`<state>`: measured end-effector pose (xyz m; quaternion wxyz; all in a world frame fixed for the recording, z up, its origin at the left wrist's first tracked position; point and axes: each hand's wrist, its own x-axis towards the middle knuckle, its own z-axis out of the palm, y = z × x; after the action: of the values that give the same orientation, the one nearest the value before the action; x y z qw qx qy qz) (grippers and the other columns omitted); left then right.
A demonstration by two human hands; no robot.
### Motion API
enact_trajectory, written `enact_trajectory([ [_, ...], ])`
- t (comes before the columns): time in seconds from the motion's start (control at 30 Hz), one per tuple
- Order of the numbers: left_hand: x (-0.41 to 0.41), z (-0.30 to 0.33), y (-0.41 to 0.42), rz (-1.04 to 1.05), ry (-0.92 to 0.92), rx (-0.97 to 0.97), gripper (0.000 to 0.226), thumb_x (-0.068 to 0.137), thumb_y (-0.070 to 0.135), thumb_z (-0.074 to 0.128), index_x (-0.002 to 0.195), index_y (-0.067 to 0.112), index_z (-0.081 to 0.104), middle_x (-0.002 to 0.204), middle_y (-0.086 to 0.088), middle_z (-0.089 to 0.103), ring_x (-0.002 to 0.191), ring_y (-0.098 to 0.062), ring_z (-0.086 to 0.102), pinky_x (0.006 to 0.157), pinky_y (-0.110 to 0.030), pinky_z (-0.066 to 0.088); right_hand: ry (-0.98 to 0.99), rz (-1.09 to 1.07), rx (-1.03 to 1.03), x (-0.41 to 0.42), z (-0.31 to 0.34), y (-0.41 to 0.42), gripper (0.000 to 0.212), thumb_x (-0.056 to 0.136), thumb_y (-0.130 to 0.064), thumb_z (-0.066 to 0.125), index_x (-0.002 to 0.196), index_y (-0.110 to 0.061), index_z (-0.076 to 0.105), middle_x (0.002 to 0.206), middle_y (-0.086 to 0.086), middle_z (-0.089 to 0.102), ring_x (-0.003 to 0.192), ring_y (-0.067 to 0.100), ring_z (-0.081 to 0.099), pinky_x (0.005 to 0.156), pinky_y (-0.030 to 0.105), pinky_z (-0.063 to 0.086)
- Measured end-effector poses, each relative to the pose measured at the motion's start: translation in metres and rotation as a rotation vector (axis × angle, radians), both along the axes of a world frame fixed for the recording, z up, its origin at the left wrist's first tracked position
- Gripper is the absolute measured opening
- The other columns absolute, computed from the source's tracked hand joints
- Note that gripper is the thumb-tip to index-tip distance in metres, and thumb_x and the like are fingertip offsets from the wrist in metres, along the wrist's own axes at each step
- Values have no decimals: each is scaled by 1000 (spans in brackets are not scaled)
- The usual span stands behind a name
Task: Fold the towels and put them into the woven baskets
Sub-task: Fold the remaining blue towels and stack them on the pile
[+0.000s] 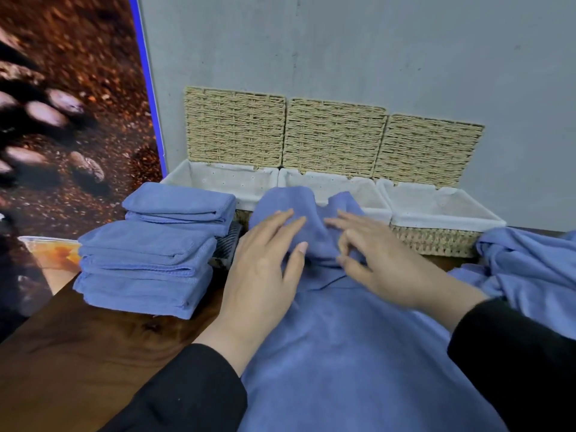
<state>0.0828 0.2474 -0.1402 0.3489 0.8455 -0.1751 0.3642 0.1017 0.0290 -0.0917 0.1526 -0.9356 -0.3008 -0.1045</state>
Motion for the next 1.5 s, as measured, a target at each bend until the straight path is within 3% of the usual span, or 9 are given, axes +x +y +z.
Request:
enact_trajectory([
  [0.13,3,-7,-6,-125,130,209,49,102,44,39,143,23,56,153,9,46,147,-11,34,121,-33,24,85,64,-122,-45,-23,-6,19,97,-43,57,89,-34,44,122,-17,60,139,-9,35,124,37,7],
  [0.27,11,-25,-6,-210,351,392,30,103,36,52,126,26,67,139,10,60,133,-9,48,115,-38,31,32,-18,125,-45,-31,-4,17,97,-52,51,98,-36,55,99,-20,61,100,1,55,97,21,35],
  [0.4,12,-26,-2,-182,353,320,23,102,32,57,94,23,76,130,7,68,127,-3,53,90,-22,39,73,-181,262,-20,-39,-3,39,102,-32,57,140,-24,54,132,-27,49,123,-10,43,101,4,29],
  [0.57,14,-27,-3,-170,385,229,44,97,35,64,54,35,53,115,8,73,128,4,53,87,-21,42,215,-287,253,-2,-59,-3,52,99,-37,62,148,-23,50,130,-9,61,129,15,49,106,26,34],
  [0.67,16,-27,-5,-165,324,155,9,91,34,73,84,36,68,103,14,72,125,11,51,94,-22,42,89,-241,334,-1,-64,-6,22,92,-30,73,115,-28,71,101,-18,59,109,15,56,98,44,44],
  [0.83,18,-26,-9,-134,266,400,77,86,55,65,154,35,35,147,18,49,128,-7,41,102,-35,26,-39,-32,373,-12,-55,-7,6,85,-31,66,89,-31,61,95,-18,62,107,5,59,101,44,41],
  [1.1,18,-12,-3,-85,20,297,31,89,55,59,77,27,61,72,16,46,79,-6,45,98,-30,27,-29,-132,386,-22,-38,-17,12,91,-24,70,84,-29,62,76,-11,59,87,3,52,72,13,36],
  [1.33,-10,-4,15,-18,60,127,1,88,23,66,86,23,66,81,17,60,79,-3,48,83,-33,37,-132,-333,290,-34,-10,-67,13,89,-26,75,79,-25,68,63,-8,63,61,14,59,56,27,39],
  [1.5,-39,-6,25,9,73,7,17,88,4,69,91,21,69,83,9,60,79,-6,55,74,-28,44,-153,-459,352,-69,10,-103,15,93,-7,66,97,-20,72,91,-6,69,82,11,57,67,26,38],
])
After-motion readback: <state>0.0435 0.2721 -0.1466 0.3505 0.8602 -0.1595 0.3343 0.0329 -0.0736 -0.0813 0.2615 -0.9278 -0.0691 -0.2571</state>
